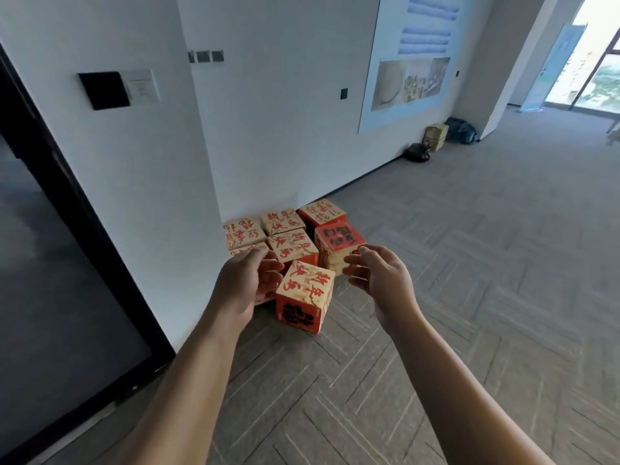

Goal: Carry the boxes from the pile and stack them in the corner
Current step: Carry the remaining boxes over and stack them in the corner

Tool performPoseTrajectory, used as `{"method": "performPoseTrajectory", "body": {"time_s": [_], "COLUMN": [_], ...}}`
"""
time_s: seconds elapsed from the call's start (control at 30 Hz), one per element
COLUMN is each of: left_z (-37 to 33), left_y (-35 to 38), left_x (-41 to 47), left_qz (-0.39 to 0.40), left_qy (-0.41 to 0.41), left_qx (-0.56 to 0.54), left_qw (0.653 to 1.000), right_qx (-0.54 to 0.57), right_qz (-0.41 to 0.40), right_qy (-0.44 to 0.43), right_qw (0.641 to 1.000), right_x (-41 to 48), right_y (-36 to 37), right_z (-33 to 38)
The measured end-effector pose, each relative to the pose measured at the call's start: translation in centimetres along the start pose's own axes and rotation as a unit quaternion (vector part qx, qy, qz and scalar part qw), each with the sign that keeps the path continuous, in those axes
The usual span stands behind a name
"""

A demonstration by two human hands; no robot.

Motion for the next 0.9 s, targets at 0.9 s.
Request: {"method": "performPoseTrajectory", "body": {"time_s": [0.9], "left_z": [-4.0], "left_y": [15.4], "left_x": [57.6], "left_qz": [0.016], "left_qy": [-0.052], "left_qx": [0.105], "left_qw": [0.993], "right_qx": [-0.097], "right_qz": [-0.028], "right_qy": [0.097], "right_qw": [0.990], "right_x": [56.5], "right_y": [2.6], "right_z": [-19.6]}}
Point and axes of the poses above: each hand's wrist, its own x-axis towards the middle knuckle, its own y-axis out of the palm, z = x × y, the point moved 7 cm from there along x, towards the middle knuckle, and after that the axes turned 10 degrees about -y, right-handed, at the moved point
